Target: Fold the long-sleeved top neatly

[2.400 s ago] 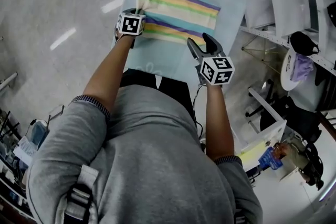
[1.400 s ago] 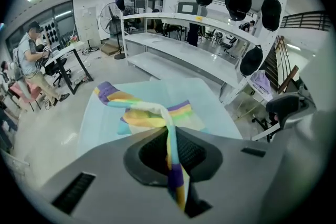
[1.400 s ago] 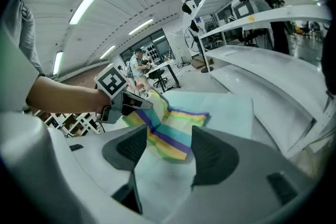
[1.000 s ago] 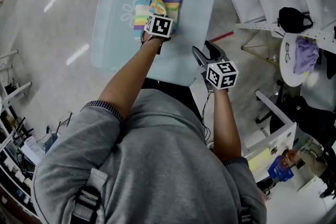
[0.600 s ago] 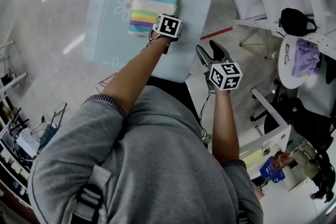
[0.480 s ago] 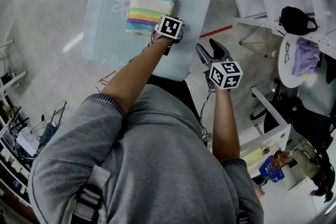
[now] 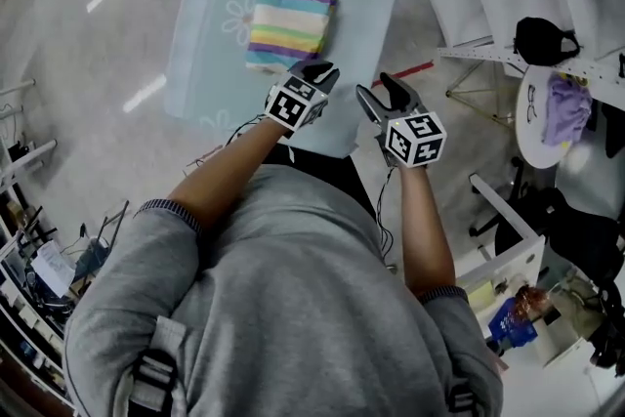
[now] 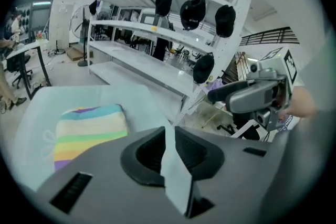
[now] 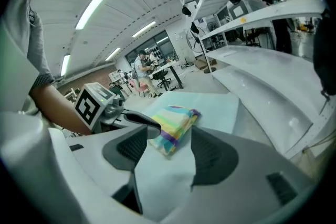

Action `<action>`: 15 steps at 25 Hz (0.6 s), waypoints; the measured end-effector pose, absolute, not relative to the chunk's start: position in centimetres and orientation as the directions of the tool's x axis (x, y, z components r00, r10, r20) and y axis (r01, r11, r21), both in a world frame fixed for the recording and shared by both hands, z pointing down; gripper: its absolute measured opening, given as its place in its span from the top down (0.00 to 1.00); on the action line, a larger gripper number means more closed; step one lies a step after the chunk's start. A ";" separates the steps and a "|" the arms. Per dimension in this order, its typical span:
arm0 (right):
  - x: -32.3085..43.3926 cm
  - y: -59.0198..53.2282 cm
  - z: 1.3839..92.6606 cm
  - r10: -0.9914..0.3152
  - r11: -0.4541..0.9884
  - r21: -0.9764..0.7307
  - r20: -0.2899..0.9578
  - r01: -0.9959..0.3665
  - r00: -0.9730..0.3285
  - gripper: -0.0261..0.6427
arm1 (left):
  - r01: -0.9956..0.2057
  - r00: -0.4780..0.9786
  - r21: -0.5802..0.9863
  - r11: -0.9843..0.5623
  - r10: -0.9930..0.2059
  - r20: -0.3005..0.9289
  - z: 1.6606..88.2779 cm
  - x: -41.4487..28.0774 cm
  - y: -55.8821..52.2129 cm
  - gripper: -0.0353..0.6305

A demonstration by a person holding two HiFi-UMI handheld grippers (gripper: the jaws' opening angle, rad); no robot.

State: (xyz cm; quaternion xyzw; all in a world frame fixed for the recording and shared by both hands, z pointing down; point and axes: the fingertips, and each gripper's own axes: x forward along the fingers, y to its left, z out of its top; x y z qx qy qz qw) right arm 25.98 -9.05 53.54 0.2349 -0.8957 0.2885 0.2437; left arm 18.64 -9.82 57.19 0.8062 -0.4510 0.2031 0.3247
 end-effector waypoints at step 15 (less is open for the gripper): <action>12.8 0.4 37.8 -0.394 0.826 -0.259 0.370 -0.501 -0.841 0.58 | -0.827 0.562 0.171 -0.536 -0.768 0.307 37.6 3.9 -1.2 0.92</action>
